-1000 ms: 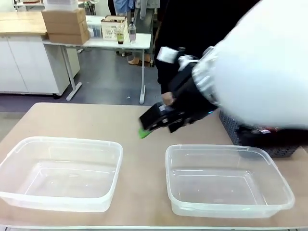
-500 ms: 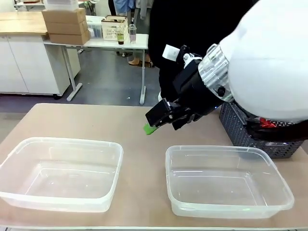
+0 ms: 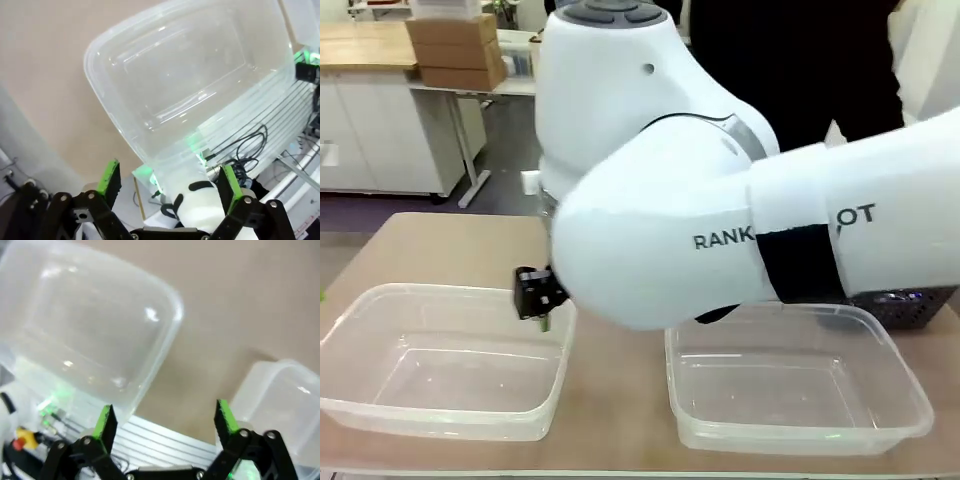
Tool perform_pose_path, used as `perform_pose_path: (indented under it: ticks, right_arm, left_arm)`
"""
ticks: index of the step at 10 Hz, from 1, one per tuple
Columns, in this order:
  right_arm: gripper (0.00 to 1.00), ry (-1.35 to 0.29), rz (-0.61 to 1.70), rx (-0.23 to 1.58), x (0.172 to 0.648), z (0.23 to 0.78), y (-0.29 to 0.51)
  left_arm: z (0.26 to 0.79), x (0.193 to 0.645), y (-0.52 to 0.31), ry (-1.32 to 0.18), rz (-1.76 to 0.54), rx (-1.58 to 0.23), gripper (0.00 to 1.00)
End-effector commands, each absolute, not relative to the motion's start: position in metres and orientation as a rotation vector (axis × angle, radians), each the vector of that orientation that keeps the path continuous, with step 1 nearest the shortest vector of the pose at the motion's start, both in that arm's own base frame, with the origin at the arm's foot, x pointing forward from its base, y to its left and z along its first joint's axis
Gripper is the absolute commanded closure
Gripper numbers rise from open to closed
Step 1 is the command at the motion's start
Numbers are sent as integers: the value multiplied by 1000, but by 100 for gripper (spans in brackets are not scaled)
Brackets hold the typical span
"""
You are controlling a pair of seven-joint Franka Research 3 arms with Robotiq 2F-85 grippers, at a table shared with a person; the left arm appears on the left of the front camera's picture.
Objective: Sort the waste into each basket.
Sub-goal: Pick up the Organizing box on the left side of the table and lift it.
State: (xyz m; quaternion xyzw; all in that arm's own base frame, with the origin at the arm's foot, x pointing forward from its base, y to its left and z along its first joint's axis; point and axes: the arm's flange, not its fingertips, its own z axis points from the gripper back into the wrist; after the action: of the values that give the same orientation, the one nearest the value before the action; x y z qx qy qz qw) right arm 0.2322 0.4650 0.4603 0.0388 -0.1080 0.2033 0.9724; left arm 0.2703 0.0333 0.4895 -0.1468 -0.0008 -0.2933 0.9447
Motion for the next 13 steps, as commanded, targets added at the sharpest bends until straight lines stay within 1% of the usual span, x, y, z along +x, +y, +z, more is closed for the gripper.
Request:
perform_pose_path:
  ticks: [1,2,3,4,5,6,7,8,10,11,12,13]
  right_arm:
    - [0,-211,415,170,220,469,461]
    - [0,-211,415,170,220,469,461]
    - [0,-211,410,75,236,459,465]
    - [0,-168,433,-34,241,447,488]
    - [0,-84,420,-14,242,435,497]
    - [0,-66,407,-14,242,423,502]
    - [0,-59,373,-13,247,410,504]
    - [0,-52,346,-8,251,399,505]
    - [0,-21,265,33,263,374,507]
    - [0,-19,234,43,266,367,509]
    - [0,-22,220,58,267,363,512]
    - [0,-12,198,60,270,361,514]
  left_arm:
    - [495,264,43,-39,-620,-321,0]
    - [495,264,43,-39,-620,-321,0]
    - [488,272,31,4,-598,-296,0]
    - [467,279,28,13,-524,-283,0]
    - [442,276,32,38,-479,-293,0]
    - [414,272,37,54,-426,-272,0]
    - [393,269,38,81,-402,-305,0]
    - [372,266,37,88,-386,-251,0]
    - [336,261,32,145,-413,-274,0]
    - [327,258,31,143,-419,-293,0]
    - [322,255,30,141,-427,-228,0]
    - [319,253,30,134,-428,-224,0]
